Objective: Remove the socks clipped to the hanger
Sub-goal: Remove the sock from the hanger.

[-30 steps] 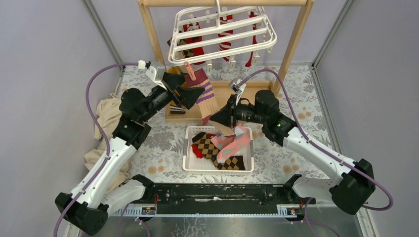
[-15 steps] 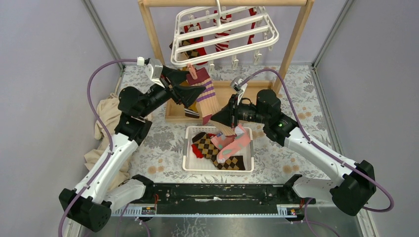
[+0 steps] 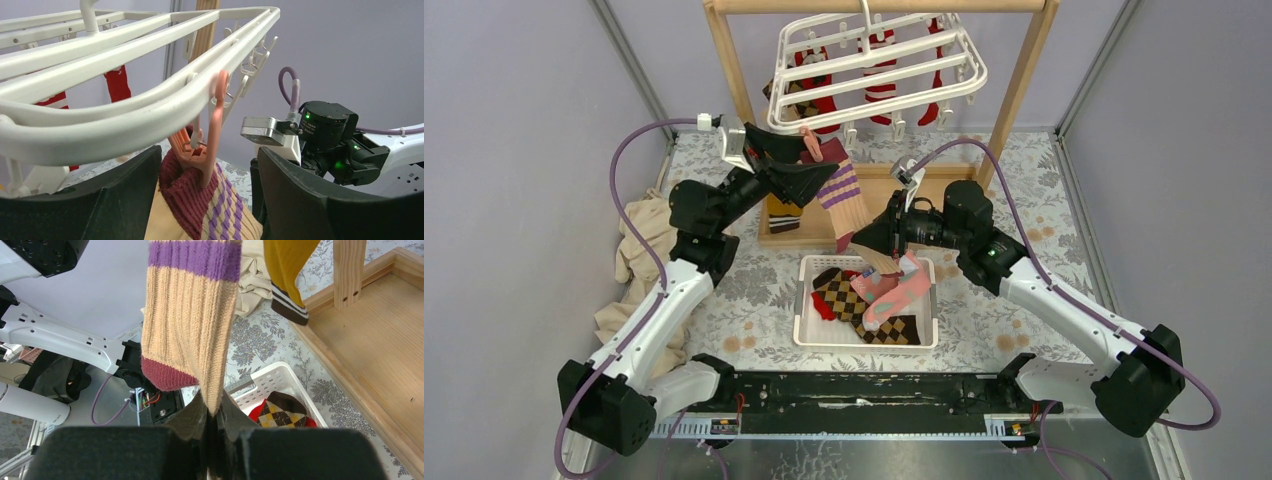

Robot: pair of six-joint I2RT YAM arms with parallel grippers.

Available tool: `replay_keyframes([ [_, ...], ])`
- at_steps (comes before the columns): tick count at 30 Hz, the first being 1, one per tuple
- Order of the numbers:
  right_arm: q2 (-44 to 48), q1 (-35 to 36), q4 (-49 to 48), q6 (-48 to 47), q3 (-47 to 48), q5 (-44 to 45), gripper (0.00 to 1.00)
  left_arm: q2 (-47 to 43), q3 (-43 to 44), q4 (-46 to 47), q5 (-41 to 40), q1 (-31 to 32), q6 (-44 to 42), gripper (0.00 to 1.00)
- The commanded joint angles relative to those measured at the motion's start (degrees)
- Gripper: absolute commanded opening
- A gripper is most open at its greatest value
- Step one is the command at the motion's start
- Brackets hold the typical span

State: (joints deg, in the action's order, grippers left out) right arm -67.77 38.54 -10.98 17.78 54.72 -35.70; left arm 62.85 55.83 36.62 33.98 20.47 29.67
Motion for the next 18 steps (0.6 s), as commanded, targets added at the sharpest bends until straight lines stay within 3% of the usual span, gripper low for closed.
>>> replay_keyframes([
  [1, -0.2, -0.7, -2.6, -0.6, 1.6, -1.6, 0.07, -0.2, -2.1, 9.9, -0.7, -0.5, 2.8, 0.76],
  [18, -0.6, -1.2, -3.2, -0.5, 0.7, -2.2, 0.07, 1.3, -6.4, 22.0, -6.3, -0.7, 10.5, 0.64],
])
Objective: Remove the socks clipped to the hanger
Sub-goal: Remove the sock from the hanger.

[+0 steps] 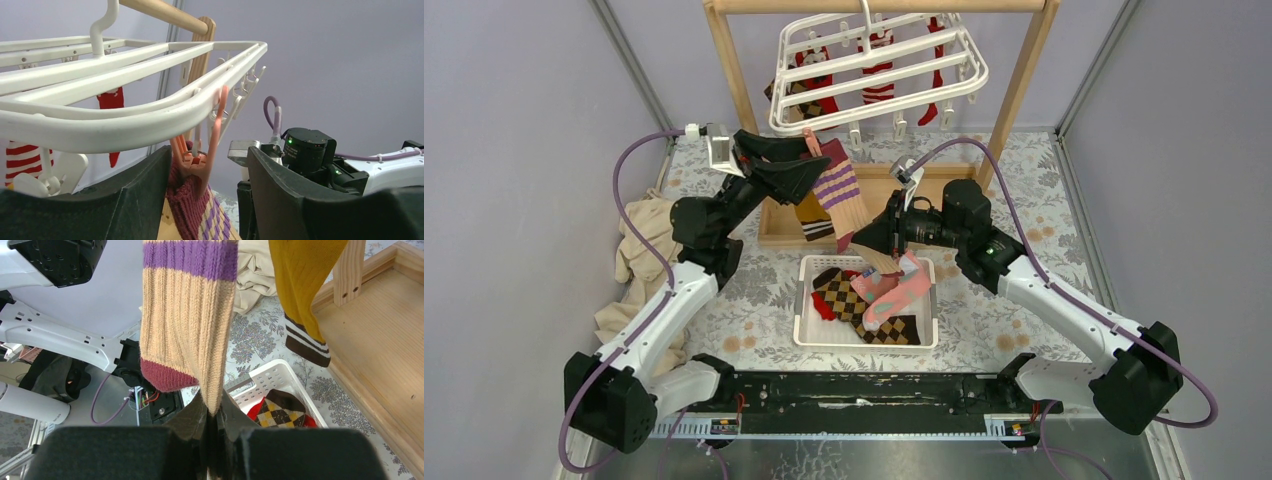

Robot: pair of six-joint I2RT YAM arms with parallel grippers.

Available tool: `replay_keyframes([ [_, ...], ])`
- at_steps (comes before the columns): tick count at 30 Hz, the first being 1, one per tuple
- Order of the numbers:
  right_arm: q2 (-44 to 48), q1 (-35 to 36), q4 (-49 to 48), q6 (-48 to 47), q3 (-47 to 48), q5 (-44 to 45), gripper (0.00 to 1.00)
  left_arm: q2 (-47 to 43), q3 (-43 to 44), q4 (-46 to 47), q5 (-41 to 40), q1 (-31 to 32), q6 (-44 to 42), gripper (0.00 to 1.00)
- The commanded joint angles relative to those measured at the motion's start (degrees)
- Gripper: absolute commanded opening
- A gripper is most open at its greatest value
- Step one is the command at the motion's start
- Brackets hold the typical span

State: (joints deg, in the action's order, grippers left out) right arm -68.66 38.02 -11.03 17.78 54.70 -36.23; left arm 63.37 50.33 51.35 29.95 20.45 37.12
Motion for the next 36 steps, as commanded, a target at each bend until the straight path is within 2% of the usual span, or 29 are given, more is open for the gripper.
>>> replay_keyframes([
  [1, 0.3, -0.7, -3.2, -0.5, 0.7, -1.7, 0.07, 1.1, -0.8, 7.8, -2.5, -0.6, 3.6, 0.64],
  [14, 0.7, -0.8, -3.8, -0.2, 0.1, -2.2, 0.07, 1.8, -1.3, 10.7, -6.4, -0.6, 6.8, 0.62],
  [19, 0.8, -0.8, -3.9, 0.0, -0.1, -2.4, 0.07, 2.1, -1.1, 11.0, -7.0, -0.6, 7.5, 0.58],
  [33, 0.5, -0.9, -4.1, 0.2, 0.0, -2.9, 0.07, 2.3, -0.8, 11.0, -7.3, -0.6, 7.7, 0.39],
  [36, 0.3, -0.9, -4.1, 0.3, -0.1, -2.9, 0.06, 2.1, -0.6, 10.6, -7.2, -0.6, 7.5, 0.27],
])
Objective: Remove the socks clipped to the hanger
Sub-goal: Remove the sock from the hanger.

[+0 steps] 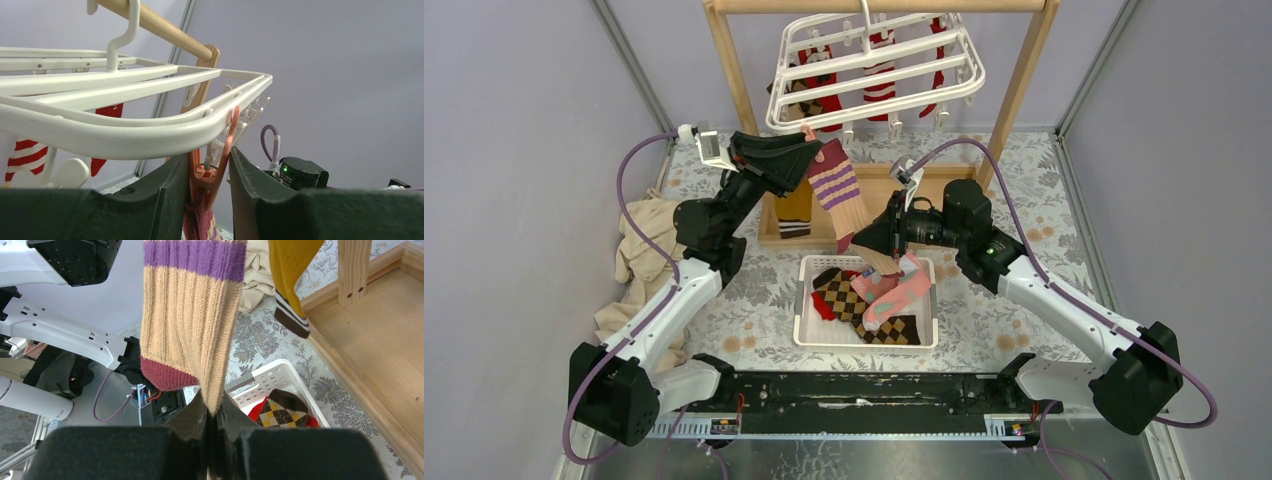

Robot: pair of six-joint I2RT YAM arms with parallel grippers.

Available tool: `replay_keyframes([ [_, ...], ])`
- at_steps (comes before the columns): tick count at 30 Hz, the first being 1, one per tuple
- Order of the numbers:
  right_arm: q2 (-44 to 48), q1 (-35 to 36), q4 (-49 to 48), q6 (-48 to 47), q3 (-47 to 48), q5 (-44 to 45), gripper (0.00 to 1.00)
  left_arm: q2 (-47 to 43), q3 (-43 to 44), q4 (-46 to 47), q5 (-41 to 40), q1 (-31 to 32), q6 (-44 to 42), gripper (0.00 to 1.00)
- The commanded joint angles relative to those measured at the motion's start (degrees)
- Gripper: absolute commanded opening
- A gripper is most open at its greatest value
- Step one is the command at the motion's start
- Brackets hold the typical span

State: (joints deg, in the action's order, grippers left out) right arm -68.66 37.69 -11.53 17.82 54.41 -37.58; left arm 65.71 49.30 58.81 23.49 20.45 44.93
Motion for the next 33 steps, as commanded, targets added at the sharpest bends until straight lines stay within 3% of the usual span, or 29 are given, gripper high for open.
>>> replay_keyframes([
  [1, 0.3, -0.5, -3.7, 0.2, 0.2, -1.7, 0.06, -0.2, 0.5, 3.0, -0.7, -0.6, -0.3, 0.24],
  [8, 0.1, -0.5, -3.4, 0.6, -0.1, -1.8, 0.06, -0.6, 0.8, 1.3, -0.4, -0.6, -1.2, 0.07],
  [21, 5.8, -0.4, -1.4, 3.9, -10.9, -2.8, 0.06, -3.1, -0.5, -4.5, -0.7, -0.5, -4.4, 0.10],
  [23, 7.1, -0.5, -0.3, 3.8, -12.2, -2.9, 0.06, -3.5, -0.7, -5.9, -0.7, -0.6, -4.7, 0.15],
  [27, 7.0, -0.1, 1.2, 3.7, -13.8, -3.2, 0.07, -4.7, -2.7, -7.4, -0.2, -0.5, -4.7, 0.42],
  [33, 3.7, 1.7, 0.0, 4.0, -15.4, -0.4, 0.07, -6.5, -6.6, -9.2, 0.5, -0.5, -4.7, 0.57],
])
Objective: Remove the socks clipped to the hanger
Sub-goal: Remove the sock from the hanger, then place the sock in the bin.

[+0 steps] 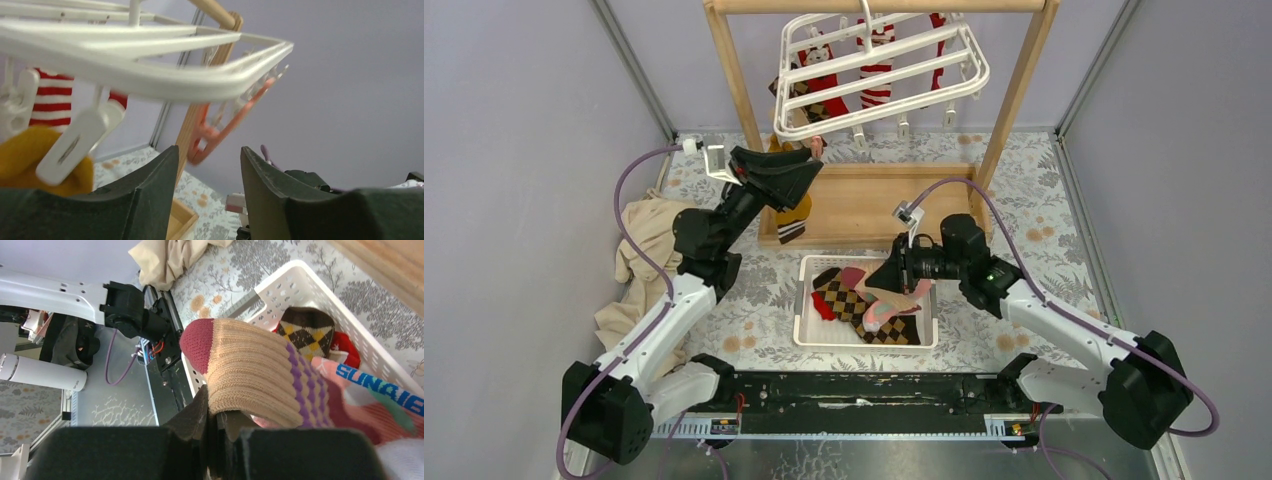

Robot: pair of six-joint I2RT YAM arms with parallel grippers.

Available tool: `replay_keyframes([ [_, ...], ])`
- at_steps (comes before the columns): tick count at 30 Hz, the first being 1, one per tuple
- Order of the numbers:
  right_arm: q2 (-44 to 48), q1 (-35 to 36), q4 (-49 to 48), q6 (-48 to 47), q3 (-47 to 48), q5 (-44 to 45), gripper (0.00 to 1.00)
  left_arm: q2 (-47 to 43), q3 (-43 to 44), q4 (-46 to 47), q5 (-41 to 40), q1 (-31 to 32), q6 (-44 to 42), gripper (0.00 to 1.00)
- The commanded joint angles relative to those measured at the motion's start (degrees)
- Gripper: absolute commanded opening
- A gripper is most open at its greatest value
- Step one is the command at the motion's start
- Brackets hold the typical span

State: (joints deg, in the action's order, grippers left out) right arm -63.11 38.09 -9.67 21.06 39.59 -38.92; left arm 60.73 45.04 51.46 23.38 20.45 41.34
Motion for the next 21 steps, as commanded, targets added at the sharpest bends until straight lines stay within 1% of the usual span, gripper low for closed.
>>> replay_keyframes([
  [1, -2.8, 1.9, -2.2, 0.7, -0.7, 1.8, 0.07, -1.8, -2.9, -2.2, 0.7, -0.4, -1.2, 0.59],
  [6, -8.2, 4.1, -4.5, 0.6, -0.9, 6.8, 0.07, -3.4, -4.7, -4.8, 1.0, -0.4, -1.8, 0.65],
  [12, -15.7, 6.2, -8.2, 2.1, -0.9, 11.7, 0.14, -6.7, -5.5, -10.1, 0.5, 1.3, -2.9, 0.66],
  [15, -19.3, 7.6, -9.7, 2.8, -0.6, 14.2, 0.20, -8.7, -6.3, -13.0, -1.0, 3.4, -4.2, 0.66],
  [17, -20.7, 8.3, -9.4, 2.7, 0.2, 15.0, 0.27, -9.9, -7.0, -14.5, -2.4, 5.2, -5.0, 0.66],
  [21, -18.2, 9.7, -5.3, 1.6, 2.6, 17.7, 0.42, -12.1, -8.3, -18.5, -5.3, 8.8, -6.7, 0.66],
])
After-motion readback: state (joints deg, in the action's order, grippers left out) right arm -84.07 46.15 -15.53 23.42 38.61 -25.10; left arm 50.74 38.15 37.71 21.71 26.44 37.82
